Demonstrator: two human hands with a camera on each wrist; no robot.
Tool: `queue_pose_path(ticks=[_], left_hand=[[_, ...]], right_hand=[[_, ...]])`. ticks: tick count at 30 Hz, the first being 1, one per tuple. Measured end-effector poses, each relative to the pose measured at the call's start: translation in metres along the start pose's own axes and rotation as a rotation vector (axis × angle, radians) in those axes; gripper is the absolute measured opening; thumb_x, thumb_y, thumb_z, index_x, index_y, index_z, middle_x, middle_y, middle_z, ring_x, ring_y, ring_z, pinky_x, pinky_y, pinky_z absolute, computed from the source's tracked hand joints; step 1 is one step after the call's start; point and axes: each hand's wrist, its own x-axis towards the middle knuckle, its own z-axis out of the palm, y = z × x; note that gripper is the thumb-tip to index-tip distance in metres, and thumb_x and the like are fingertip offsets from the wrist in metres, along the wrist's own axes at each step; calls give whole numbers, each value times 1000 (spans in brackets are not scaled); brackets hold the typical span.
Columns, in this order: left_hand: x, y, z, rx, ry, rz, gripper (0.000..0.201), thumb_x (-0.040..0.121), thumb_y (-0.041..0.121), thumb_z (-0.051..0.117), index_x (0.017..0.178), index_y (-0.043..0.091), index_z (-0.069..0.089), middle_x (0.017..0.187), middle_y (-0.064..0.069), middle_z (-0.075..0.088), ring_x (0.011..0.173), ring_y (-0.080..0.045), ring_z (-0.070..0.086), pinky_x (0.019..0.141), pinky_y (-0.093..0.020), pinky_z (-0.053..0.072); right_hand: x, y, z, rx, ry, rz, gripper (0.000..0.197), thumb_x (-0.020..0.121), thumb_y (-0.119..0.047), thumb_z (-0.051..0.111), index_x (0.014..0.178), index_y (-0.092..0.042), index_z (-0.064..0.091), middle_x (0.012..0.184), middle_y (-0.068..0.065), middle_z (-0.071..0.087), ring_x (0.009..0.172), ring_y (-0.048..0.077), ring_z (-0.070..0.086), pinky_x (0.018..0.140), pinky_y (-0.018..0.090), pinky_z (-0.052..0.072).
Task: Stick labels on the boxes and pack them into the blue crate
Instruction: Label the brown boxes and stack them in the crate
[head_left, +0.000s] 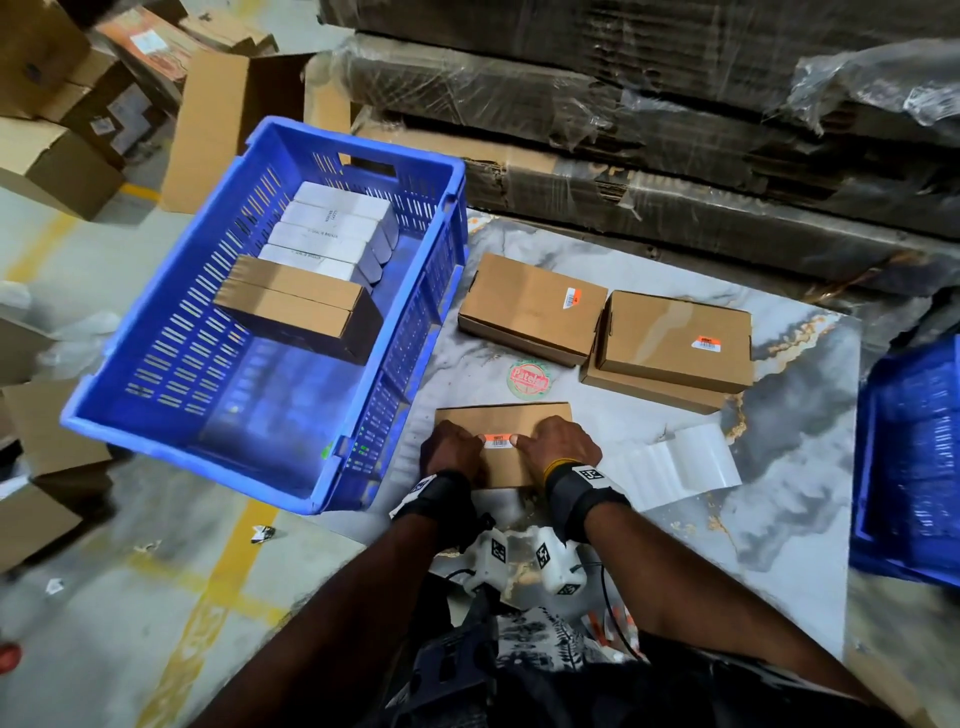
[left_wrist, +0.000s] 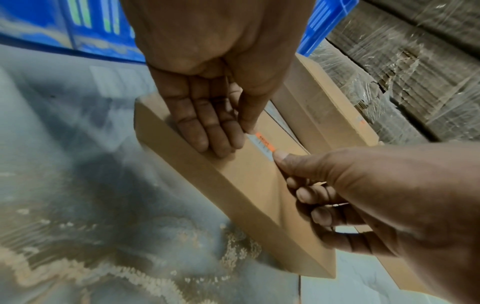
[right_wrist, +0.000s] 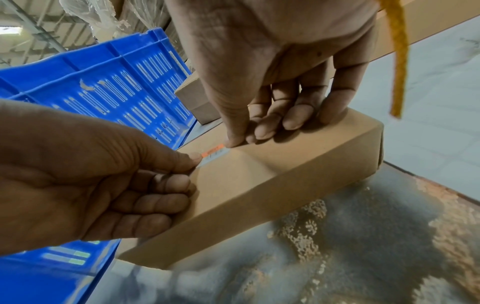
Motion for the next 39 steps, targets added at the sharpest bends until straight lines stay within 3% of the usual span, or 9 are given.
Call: queue_pose_path(ticks=[2,6,10,14,20,26,30,33,39], left_hand=[[-12,4,-6,-67,19,-20,15,78,30,62,86,19,60,86,-10,73,70,-27,72,64,-39,62],[-27,5,-20,80,151,-20,15,90,27,49,103,28,55,113,-6,61,109,-30,58,90,-33,43],[-37,-8,-12,210,221,99,41,89,30,57,129,26,45,128,-9,46,121,-31,47,97,-43,43],[-41,-6,-4,107,138,79,68,91,27,57,150,20,23,143,-15,34,130,-37,39,105,-46,37],[-61,13,-12,145,153,191,74,90,26,57,152,34,17,131,-19,40,111,-42,56,96,-46,48],[-101,49,-48,167,250,483,80,86,21,60,153,34,16,129,-20,37,102,-42,56,88,-45,48],[-120,75,-89,161,298,601,86,84,19,65,151,40,18,128,-18,36,98,-39,58,86,-41,50],[-129,85,-132,145,329,658,90,80,18,68,152,41,18,132,-18,35,110,-38,54,94,-38,46],[-112,64,-235,73,450,616,95,76,15,72,150,44,20,125,-15,38,103,-40,55,93,-40,45]], right_hand=[[-4,4,-1,41,20,-6,41,87,-55,56,106,-21,68,116,8,66,107,31,62,83,32,47],[-12,26,2,201,185,11,30,89,-49,56,110,-27,57,120,6,59,111,30,57,88,37,48],[-20,40,11,251,185,70,60,86,-47,64,135,-23,39,132,11,44,123,34,45,96,46,41],[-21,38,21,389,56,99,69,85,-44,66,141,-17,36,136,16,41,126,39,45,101,48,42],[-34,38,3,405,131,29,71,81,-36,69,138,-14,33,133,16,44,121,40,49,95,47,46],[-70,33,-57,416,366,-186,106,78,-31,77,148,-44,-1,124,22,50,111,42,54,87,51,51],[-92,16,-97,438,446,-306,117,74,-32,80,148,-48,-10,125,22,54,111,41,53,86,46,50],[-111,-10,-121,450,477,-364,119,73,-34,80,147,-48,-12,128,26,51,117,41,50,89,44,47],[-142,-106,-128,490,377,-465,113,77,-38,75,148,-49,-13,119,24,50,107,43,58,89,41,45]])
